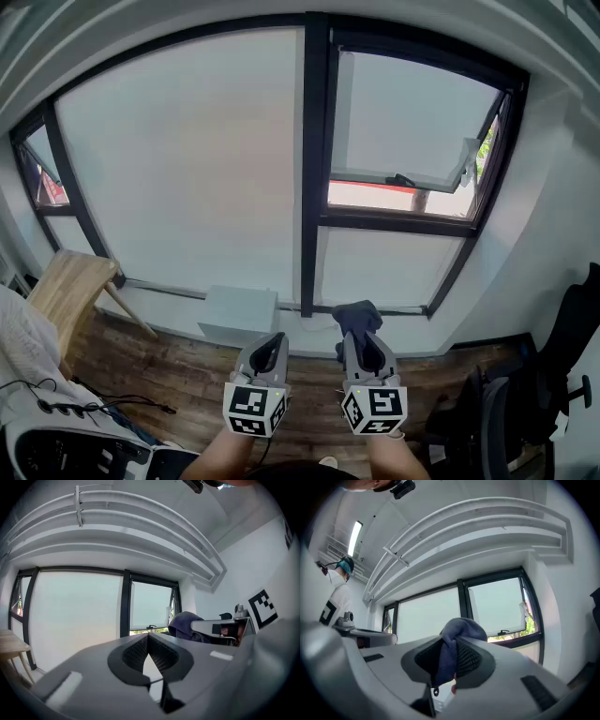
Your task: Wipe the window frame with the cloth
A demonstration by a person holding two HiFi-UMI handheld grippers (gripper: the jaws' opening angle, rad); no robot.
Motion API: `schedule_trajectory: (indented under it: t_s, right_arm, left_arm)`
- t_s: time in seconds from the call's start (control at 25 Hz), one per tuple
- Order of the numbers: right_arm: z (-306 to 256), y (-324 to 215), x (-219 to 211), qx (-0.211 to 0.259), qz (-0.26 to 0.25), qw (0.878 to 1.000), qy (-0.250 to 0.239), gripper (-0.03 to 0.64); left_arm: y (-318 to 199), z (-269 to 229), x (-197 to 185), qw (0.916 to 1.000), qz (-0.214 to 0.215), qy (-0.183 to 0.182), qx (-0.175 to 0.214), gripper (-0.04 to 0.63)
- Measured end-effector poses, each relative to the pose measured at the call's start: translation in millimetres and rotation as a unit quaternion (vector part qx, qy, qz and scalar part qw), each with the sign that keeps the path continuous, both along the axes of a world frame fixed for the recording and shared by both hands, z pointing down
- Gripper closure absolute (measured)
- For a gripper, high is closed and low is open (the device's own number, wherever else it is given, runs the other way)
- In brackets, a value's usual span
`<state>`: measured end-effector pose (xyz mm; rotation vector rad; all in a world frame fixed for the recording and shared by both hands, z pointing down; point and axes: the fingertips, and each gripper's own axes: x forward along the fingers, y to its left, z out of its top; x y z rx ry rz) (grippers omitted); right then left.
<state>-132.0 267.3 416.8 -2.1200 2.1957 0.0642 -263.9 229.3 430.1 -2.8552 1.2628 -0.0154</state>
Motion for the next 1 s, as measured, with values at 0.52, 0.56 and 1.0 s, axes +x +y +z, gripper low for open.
schedule_trajectory:
  t_s: [0.52,0.56,1.0]
  right_arm:
    - [5.8,-0.3,32.6,0.0,-0.014,0.999,0.035,0.545]
    - [5.8,0.2,37.0,0.002,-0.014,0.999,0.034,0.545]
    - [11.1,-12.9,68.2,0.004,-0.009,1.0,0.026,0.545]
  left_arm:
    - [-1.4,8.3,56.7,0.9998,0.012,-0.014,-0.004,0.588]
    - [-1.0,8.8,62.5,0.9998,0.013,-0.013,-0.004,0.588]
    - [-6.0,17.0,90.5,0.9998,0.008,-0.016,-0.004,0.588]
